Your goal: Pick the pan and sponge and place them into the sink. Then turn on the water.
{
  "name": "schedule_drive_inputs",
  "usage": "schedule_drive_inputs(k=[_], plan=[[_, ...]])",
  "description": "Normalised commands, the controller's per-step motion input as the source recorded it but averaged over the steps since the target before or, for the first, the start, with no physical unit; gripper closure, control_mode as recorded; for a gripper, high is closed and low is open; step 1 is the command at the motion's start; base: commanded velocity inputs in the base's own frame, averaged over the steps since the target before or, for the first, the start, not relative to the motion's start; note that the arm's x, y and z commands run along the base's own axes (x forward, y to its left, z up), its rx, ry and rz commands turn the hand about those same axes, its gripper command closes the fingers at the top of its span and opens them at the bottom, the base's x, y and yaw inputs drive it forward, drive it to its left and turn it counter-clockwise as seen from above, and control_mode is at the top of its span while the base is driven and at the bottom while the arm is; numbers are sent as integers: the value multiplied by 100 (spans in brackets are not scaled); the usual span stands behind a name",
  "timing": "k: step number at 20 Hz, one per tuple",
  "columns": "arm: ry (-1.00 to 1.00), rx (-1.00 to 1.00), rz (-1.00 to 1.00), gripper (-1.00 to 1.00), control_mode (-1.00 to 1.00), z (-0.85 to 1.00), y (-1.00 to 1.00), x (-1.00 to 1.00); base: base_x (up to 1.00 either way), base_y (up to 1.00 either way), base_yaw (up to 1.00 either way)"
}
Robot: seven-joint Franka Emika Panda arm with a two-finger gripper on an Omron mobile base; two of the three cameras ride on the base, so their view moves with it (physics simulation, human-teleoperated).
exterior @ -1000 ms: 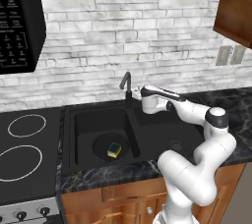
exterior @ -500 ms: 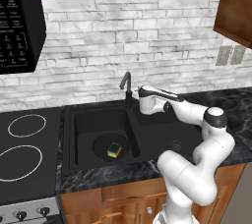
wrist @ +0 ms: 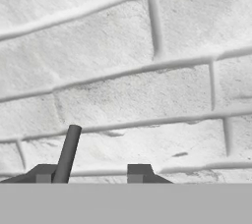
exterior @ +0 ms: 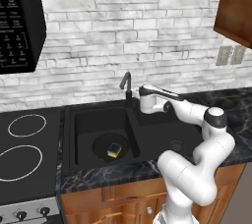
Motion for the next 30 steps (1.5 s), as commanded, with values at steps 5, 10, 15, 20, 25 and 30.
schedule_drive_inputs(k=[5, 10, 15, 20, 25, 30], plan=[[3, 3, -19, 100, -100, 3, -22, 0, 0, 0, 0], [7, 3, -19, 100, -100, -5, -18, 0, 0, 0, 0], [9, 2, -20, 100, -100, -12, -14, 0, 0, 0, 0], [7, 1, -20, 100, -100, -21, -8, -3, 0, 0, 0], [5, 0, -19, 100, -100, -29, 0, -14, 0, 0, 0], [4, 1, -17, 100, -100, -27, -2, -22, 0, 0, 0]])
